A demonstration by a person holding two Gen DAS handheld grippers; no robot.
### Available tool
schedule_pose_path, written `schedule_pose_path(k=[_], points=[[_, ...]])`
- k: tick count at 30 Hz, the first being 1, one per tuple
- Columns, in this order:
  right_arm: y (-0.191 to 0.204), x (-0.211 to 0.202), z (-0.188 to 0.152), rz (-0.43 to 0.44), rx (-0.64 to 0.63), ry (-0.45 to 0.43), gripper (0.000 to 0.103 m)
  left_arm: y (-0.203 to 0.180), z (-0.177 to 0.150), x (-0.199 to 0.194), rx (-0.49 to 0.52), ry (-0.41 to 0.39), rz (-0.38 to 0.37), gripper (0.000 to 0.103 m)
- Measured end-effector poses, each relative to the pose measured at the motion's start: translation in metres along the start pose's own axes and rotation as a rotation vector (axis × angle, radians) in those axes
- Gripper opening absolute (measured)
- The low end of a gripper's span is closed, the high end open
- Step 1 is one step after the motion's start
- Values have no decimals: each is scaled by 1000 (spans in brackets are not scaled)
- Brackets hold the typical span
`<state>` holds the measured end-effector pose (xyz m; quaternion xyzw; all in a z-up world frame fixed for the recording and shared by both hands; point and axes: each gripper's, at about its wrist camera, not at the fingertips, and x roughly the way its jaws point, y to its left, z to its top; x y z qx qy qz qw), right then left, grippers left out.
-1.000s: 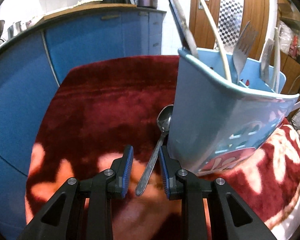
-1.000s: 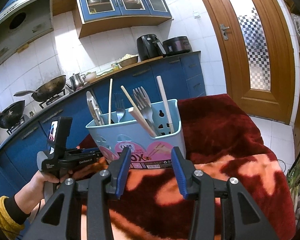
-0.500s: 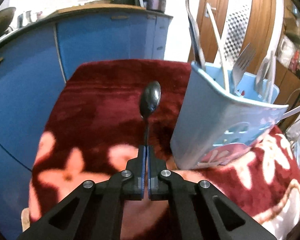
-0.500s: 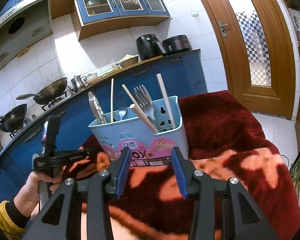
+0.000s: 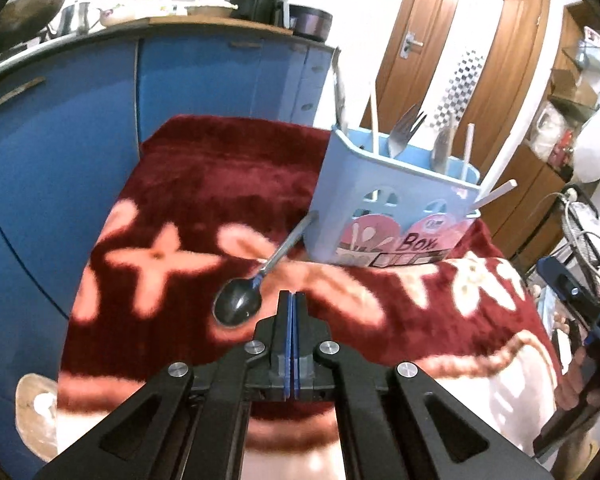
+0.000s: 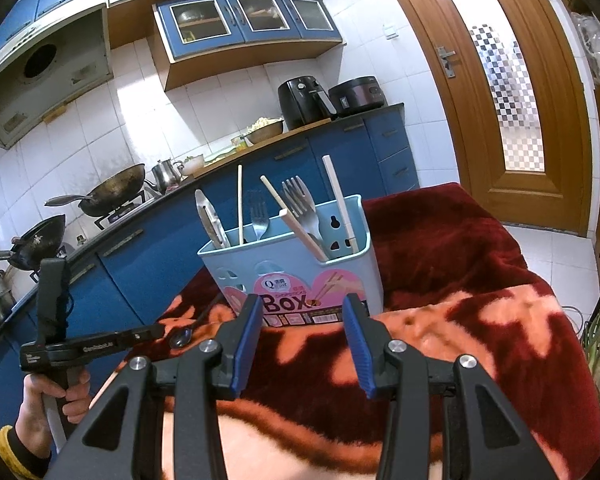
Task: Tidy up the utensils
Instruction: 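Lift the steel teaspoon with the left tool and carry it toward the holder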
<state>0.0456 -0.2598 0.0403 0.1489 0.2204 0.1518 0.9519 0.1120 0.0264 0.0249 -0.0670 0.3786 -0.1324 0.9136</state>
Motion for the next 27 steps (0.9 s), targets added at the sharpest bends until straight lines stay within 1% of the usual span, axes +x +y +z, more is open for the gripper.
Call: schedule_pose_path(k=[2, 6, 8, 10, 11, 15, 17, 19, 23, 25, 27], points=[[-1, -3, -1, 1, 2, -3, 45, 0, -1, -7, 16, -6, 3, 0], [-4, -7, -3, 0, 8, -7, 45, -1, 5, -9, 4, 11, -9, 0], [-5, -9, -3, 2, 16, -9, 45, 0, 10, -6, 6, 15, 14, 3], [-7, -10, -3, 3, 21, -10, 45, -1, 15, 1, 28, 36, 17, 7], [-8, -10, -4, 4, 24, -10, 45, 0, 18, 6, 39, 48, 34, 8], [-12, -11, -4, 1, 29, -9, 45, 0, 26, 29, 97, 112, 53, 8], [-14, -10, -5, 1, 38, -7, 45, -2, 29, 40, 134, 143, 81, 8], [-16, -10, -5, -1, 40, -6, 45, -3, 29, 49, 158, 179, 89, 8], [-19, -9, -6, -1, 47, 2, 45, -1, 28, 63, 209, 217, 133, 8], [-19, -8, -7, 0, 48, 3, 45, 1, 27, 67, 218, 234, 157, 10], [-19, -8, -7, -1, 45, 6, 45, 7, 23, 69, 200, 249, 170, 11]])
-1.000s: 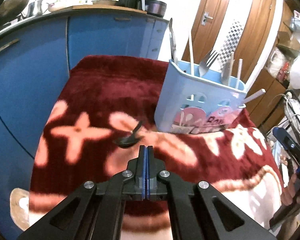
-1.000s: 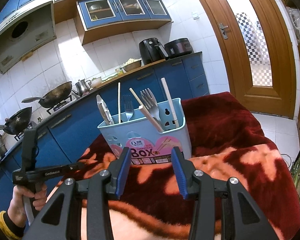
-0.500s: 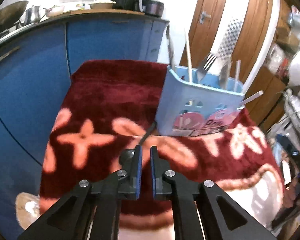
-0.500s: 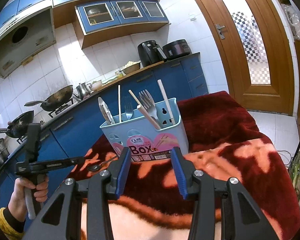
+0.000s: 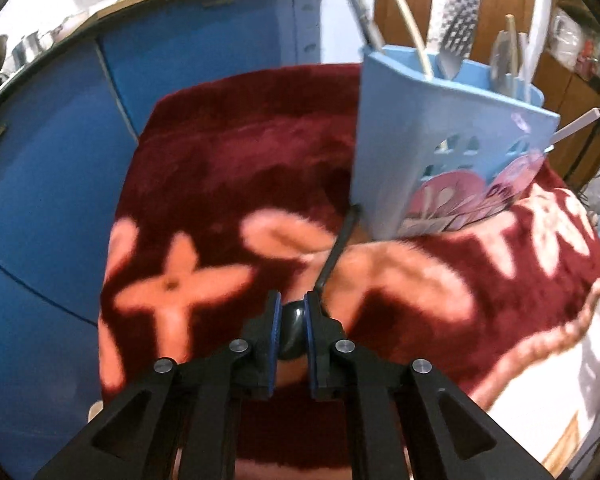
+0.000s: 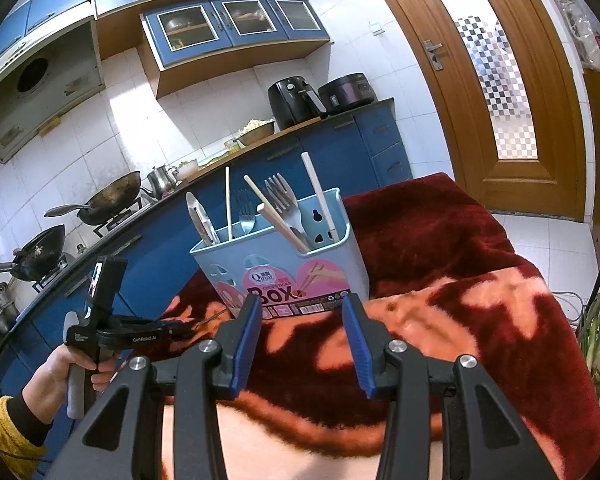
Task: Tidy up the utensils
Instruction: 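Lift the steel teaspoon with the left tool and carry it toward the holder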
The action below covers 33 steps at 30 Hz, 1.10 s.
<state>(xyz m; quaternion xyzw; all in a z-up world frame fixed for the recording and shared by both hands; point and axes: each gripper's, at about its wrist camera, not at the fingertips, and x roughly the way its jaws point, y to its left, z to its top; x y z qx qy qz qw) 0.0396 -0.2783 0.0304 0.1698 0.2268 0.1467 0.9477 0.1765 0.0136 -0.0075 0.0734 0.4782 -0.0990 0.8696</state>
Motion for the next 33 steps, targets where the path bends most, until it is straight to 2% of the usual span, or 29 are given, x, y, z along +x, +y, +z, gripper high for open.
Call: schedule_pose_path(k=[3, 8, 10, 11, 12, 17, 20, 23, 29, 33], points=[[-1, 2, 0, 1, 4, 7, 45, 6, -8, 3, -39, 16, -13, 13], [1, 3, -2, 3, 2, 13, 45, 18, -21, 0, -135, -5, -67, 20], [2, 3, -2, 1, -4, 14, 45, 20, -26, -2, -162, -17, -99, 27], [2, 3, -2, 1, -5, 14, 45, 21, -27, -3, -168, -22, -115, 33], [3, 3, -2, 2, -5, 15, 45, 20, -29, -3, -167, -29, -124, 34], [4, 2, -2, 0, -9, 12, 45, 16, -31, -4, -156, -60, -113, 34], [4, 2, -3, -3, -12, 12, 45, 15, -31, -6, -166, -93, -110, 3], [4, 1, -3, -2, -10, 12, 45, 17, -34, -10, -190, -113, -127, 1], [5, 2, -5, 1, -4, 12, 45, 14, -41, -40, -151, -216, -77, 1], [5, 1, -7, 6, -3, 14, 45, 4, -39, -71, -82, -321, 19, 1]])
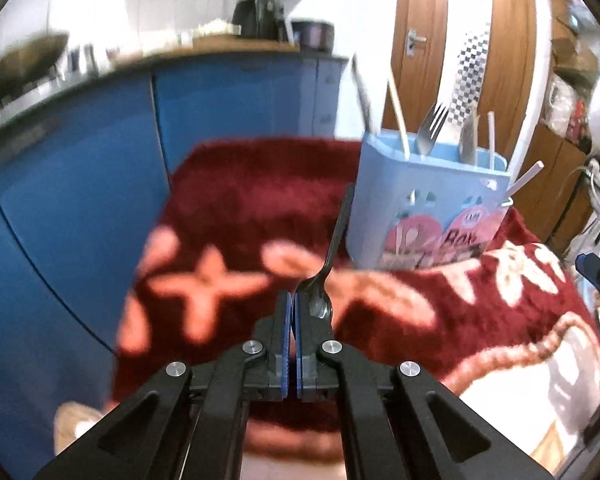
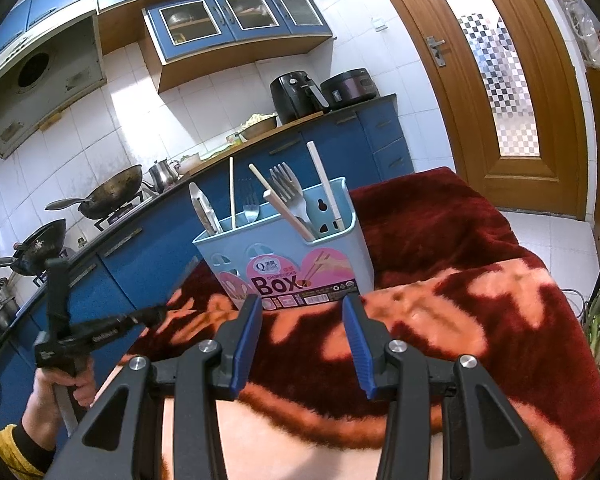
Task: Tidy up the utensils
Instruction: 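Lift the steel teaspoon with the left tool and carry it toward the holder, then lower the steel teaspoon into the holder with the left tool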
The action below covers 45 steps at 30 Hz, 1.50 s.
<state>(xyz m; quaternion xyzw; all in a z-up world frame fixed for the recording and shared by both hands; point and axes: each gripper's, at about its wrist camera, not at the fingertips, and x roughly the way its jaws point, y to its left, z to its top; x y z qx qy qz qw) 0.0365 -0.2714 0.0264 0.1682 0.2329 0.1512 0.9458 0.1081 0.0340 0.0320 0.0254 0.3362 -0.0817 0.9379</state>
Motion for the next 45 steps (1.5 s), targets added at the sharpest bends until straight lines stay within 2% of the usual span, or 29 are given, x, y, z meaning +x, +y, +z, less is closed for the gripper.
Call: schedule_pose_path(k=[4, 8, 10, 12, 17, 20, 22, 24, 28, 31, 36, 45], points=[[0, -2, 0, 4, 5, -5, 45, -6, 16, -15, 59, -35, 25, 1], [-1, -4, -1, 11, 11, -12, 45, -10, 23, -19, 37, 4, -34, 1], [-1, -6, -1, 10, 8, -13, 45, -15, 15, -15, 11, 47, -89, 1], [-2, -8, -1, 9, 10, -15, 45, -23, 0, -5, -25, 126, -145, 1], [-4, -12, -1, 6, 13, -23, 45, -46, -33, 9, -12, 245, -187, 1], [-7, -14, -1, 8, 22, -29, 45, -53, -38, 12, 17, 290, -216, 2], [-8, -15, -2, 9, 24, -30, 45, -58, -39, 8, 41, 286, -220, 5], [-9, -14, -2, 13, 28, -28, 45, -62, -37, 3, 75, 271, -214, 16], [-10, -15, -3, 19, 32, -28, 45, -69, -23, 5, 128, 278, -227, 17], [-10, -18, -3, 21, 31, -33, 45, -80, -15, 18, 187, 317, -216, 17], [-15, -19, -3, 15, 42, -38, 46, -96, -5, 34, 254, 389, -245, 17], [-21, -17, -5, 16, 57, -32, 46, -111, -6, 61, 346, 544, -196, 17]])
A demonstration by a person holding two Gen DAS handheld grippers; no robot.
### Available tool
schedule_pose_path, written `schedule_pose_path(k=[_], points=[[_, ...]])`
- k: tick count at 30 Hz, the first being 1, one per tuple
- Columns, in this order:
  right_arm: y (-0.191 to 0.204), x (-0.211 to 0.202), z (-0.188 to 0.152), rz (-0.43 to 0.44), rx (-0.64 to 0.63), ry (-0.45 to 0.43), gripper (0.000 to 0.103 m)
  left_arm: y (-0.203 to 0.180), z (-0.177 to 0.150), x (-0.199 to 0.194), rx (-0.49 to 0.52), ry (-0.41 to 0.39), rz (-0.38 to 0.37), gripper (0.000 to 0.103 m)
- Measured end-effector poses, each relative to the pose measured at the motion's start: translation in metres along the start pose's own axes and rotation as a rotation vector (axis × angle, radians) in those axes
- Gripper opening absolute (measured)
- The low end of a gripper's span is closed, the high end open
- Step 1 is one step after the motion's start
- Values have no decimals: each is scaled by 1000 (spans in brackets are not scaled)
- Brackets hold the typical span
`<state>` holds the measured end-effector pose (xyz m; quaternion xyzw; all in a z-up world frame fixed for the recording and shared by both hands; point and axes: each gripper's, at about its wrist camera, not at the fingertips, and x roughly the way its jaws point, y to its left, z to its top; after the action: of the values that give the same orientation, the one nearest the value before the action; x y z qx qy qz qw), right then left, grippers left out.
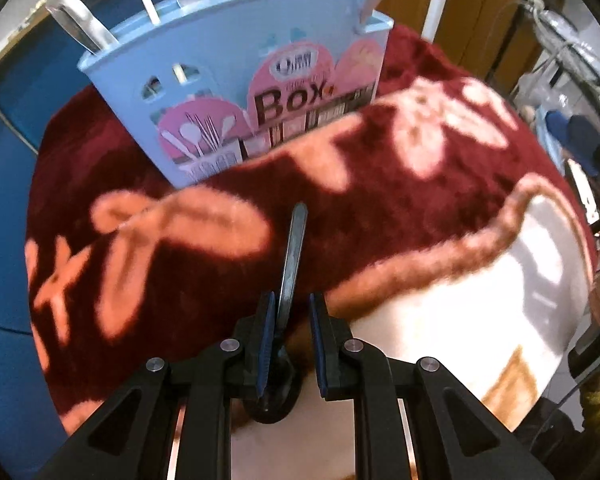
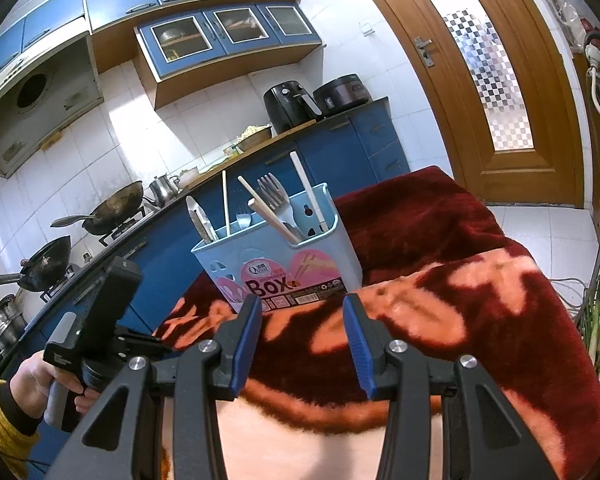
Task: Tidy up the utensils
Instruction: 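Lower the steel teaspoon into the holder with the left tool, then open the left tool and withdraw it from the holder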
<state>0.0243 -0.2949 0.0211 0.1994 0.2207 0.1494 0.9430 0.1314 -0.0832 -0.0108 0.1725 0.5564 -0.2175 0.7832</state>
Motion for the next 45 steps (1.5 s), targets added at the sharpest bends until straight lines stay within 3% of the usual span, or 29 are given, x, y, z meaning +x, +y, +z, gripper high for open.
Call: schedule_pose_path(k=[2, 4, 7, 9, 12, 19, 27, 30, 35, 43, 45], points=[[-1, 1, 0, 2, 5, 3, 46, 1, 2, 1, 2, 3, 2, 16], [-2, 2, -1, 4, 8, 6, 46, 6, 3, 0, -29, 6, -33, 5], [-2, 4, -2, 6, 7, 11, 46, 13, 4, 0, -83, -25, -78, 5], [-2, 6, -1, 5, 5, 14, 46, 19, 0, -8, -121, -86, -104, 5], [-3, 8, 0, 4, 2, 17, 46, 29, -6, -34, -170, -231, -135, 5], [-1, 18, 3, 8, 0, 28, 46, 51, 11, -97, -230, -596, -65, 5], [-4, 30, 7, 21, 9, 42, 46, 76, 56, -102, -365, -862, -57, 5], [-7, 33, 9, 25, 17, 43, 46, 76, 65, -91, -398, -937, -6, 5], [-13, 36, 11, 31, 38, 46, 47, 75, 71, -69, -414, -980, 79, 5], [-9, 38, 13, 26, 19, 45, 47, 81, 57, -44, -461, -880, 35, 6], [-7, 37, 13, 24, 16, 43, 47, 81, 53, -47, -455, -864, 36, 13]])
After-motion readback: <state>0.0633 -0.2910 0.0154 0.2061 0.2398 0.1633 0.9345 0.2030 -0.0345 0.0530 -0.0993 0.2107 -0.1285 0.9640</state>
